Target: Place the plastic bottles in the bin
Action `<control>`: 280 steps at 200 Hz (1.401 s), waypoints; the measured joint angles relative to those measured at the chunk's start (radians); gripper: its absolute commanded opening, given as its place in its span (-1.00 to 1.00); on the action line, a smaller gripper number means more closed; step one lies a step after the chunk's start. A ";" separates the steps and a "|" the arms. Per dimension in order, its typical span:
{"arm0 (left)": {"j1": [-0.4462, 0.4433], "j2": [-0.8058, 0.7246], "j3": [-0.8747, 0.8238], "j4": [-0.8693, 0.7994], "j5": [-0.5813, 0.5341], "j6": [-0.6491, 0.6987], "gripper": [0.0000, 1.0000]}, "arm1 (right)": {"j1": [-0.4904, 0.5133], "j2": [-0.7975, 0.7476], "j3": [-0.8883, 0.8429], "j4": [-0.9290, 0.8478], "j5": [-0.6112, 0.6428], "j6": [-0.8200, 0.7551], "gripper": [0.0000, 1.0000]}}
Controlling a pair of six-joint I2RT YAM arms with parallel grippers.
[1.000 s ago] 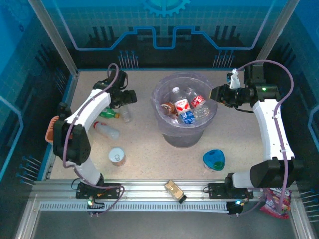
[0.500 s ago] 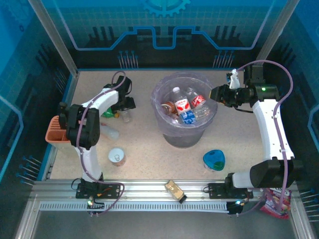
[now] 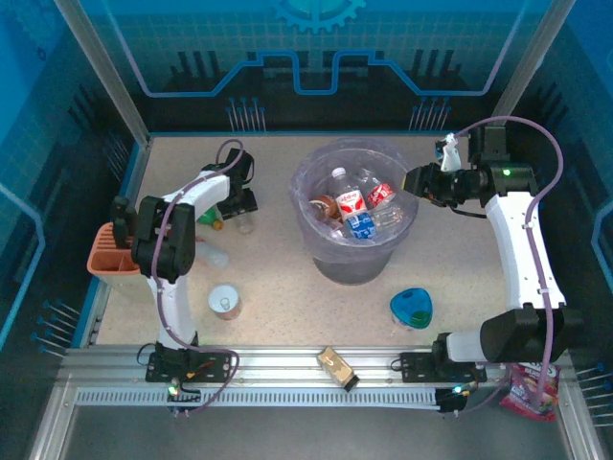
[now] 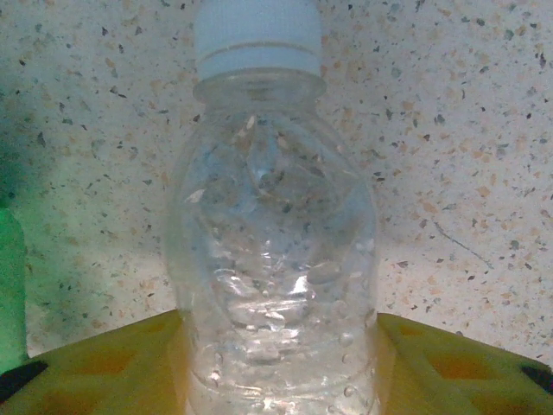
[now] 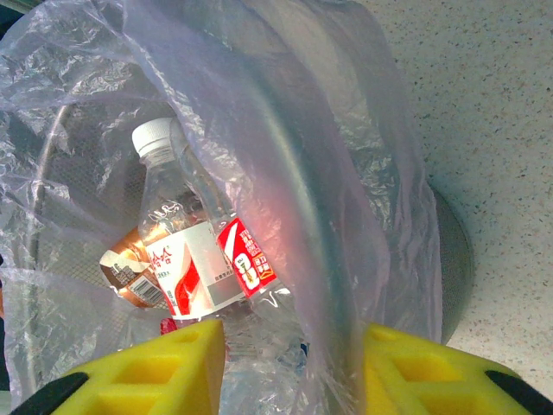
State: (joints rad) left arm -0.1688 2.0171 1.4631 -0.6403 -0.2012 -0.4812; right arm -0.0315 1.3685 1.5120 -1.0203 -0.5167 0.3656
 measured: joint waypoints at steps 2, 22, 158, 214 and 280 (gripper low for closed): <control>0.000 0.000 0.000 0.000 0.000 0.000 0.03 | 0.000 0.000 0.000 0.000 0.000 0.000 -0.17; 0.000 0.000 0.002 -0.001 0.004 0.000 0.02 | 0.000 0.000 0.000 0.000 0.000 0.000 -0.17; -0.195 -0.530 0.231 -0.095 0.169 0.301 -0.07 | 0.000 0.000 0.000 0.000 0.000 0.000 -0.17; -0.363 -0.537 0.394 -0.146 0.336 0.466 -0.09 | 0.000 -0.003 0.000 0.000 0.000 0.000 -0.17; -0.491 -0.235 0.683 -0.273 0.368 0.602 -0.08 | 0.000 -0.027 0.000 0.000 0.000 0.000 -0.16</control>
State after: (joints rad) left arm -0.6594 1.7821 2.1464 -0.9134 0.1669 0.1207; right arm -0.0315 1.3411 1.5120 -1.0206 -0.5167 0.3656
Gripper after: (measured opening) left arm 0.457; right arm 0.415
